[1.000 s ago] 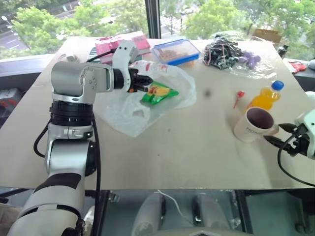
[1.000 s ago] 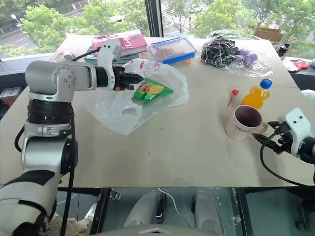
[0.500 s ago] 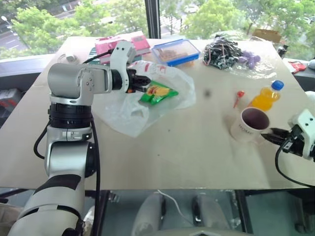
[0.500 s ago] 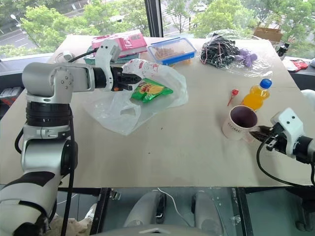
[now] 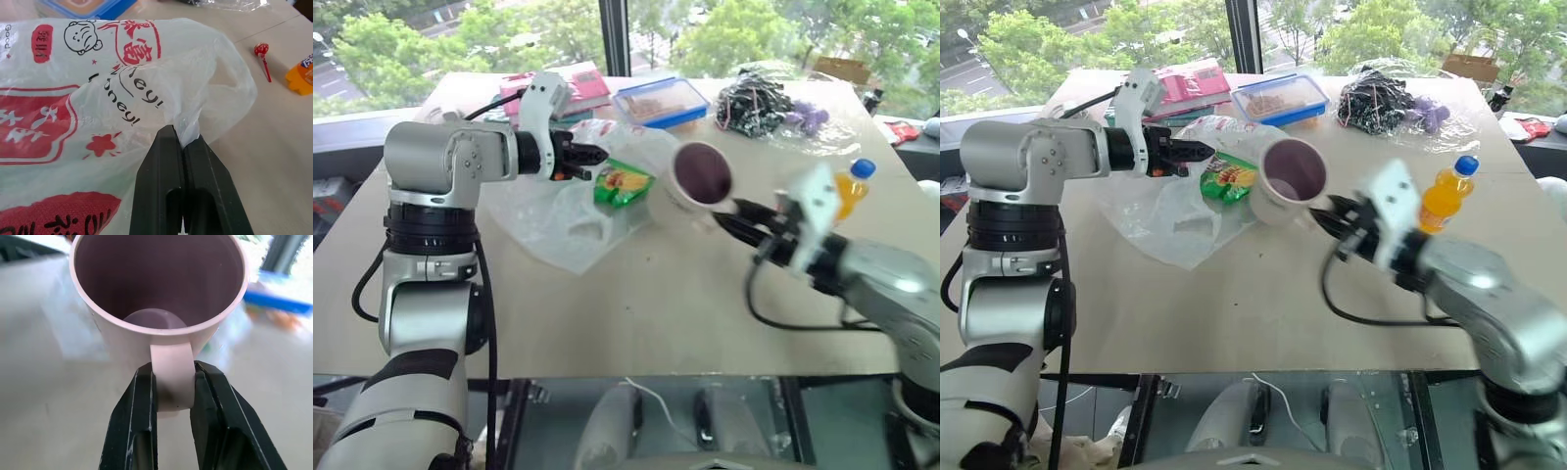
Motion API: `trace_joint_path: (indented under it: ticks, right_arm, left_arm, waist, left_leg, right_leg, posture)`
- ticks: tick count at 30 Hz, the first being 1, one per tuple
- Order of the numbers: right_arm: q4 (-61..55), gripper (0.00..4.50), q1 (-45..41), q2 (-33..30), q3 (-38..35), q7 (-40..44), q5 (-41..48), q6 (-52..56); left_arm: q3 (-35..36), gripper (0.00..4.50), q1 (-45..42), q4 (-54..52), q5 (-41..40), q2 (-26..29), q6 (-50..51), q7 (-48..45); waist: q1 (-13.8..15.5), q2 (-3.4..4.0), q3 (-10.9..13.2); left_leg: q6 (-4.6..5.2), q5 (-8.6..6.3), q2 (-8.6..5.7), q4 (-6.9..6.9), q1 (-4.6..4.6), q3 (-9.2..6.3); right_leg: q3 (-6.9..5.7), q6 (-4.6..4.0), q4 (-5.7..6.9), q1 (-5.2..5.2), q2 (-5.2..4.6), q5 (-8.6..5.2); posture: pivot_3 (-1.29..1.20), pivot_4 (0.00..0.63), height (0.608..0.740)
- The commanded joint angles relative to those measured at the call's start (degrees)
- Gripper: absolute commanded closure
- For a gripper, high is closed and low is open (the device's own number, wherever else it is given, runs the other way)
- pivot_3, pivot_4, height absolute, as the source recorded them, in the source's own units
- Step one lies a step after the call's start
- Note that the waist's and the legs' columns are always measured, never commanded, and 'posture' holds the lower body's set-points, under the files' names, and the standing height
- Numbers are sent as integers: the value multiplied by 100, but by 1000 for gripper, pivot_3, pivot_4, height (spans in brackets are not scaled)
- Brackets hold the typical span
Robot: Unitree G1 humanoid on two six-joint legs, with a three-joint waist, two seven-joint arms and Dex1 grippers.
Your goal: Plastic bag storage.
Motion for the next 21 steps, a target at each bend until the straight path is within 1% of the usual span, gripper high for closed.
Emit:
trace_joint_path:
  ticks: [1, 3, 5, 7, 10, 14, 21]
  right_arm:
    - [1227, 4087, -615, 596, 898, -211, -846, -772]
    - [2148, 4087, -1015, 1003, 1352, -120, -1254, -1245]
    - [2989, 4087, -1388, 1286, 2011, 119, -1743, -1706]
    - [3565, 4087, -1563, 1642, 2310, 310, -1961, -2059]
    - [4207, 4087, -1786, 2087, 2484, 478, -2194, -2385]
    - [4911, 4087, -2147, 2488, 2672, 663, -2573, -2722]
    - [5565, 4087, -2813, 3049, 2337, 823, -2651, -2775]
  left_arm:
    - [207, 4500, -216, -141, -194, 68, -60, -125]
    - [239, 4500, -182, -250, -245, 73, -28, -118]
    - [324, 4500, -107, -428, -322, 64, 52, -65]
    - [483, 4500, -39, -562, -430, 27, 135, 14]
    - [601, 4500, 70, -827, -556, 16, 306, 115]
    - [708, 4500, 205, -1180, -710, -24, 502, 282]
    - [728, 4500, 450, -1554, -799, -19, 675, 549]
  waist:
    - [15, 0, 0]
    - [13, 0, 0]
    - [-16, 0, 0]
    - [-43, 0, 0]
    - [-52, 0, 0]
    - [-125, 0, 0]
    - [-163, 0, 0]
  left_leg:
    - [0, 0, -7, 1, -1, -1]
    - [-7, 5, -12, 2, -16, -8]
    - [-24, 15, -16, 4, -34, -12]
    - [-25, 16, -19, 5, -59, -9]
    - [-26, 17, -14, 2, -73, -14]
    - [-27, 17, -16, 4, -69, -15]
    - [-34, 21, -16, 3, -58, -19]
  right_leg:
    - [0, 0, 3, -1, -2, 0]
    - [-6, 1, 3, -10, -3, 1]
    - [-6, 4, 3, -25, -3, 3]
    - [-1, 7, 8, -55, -2, 5]
    - [-5, 6, 8, -68, 2, 5]
    - [-2, 9, 13, -67, 1, 7]
    - [0, 10, 43, -73, 2, 8]
  posture:
    - [0, 150, 740]
    - [0, 150, 740]
    - [0, 150, 740]
    - [0, 150, 740]
    - [0, 150, 740]
    - [0, 150, 740]
    - [0, 150, 740]
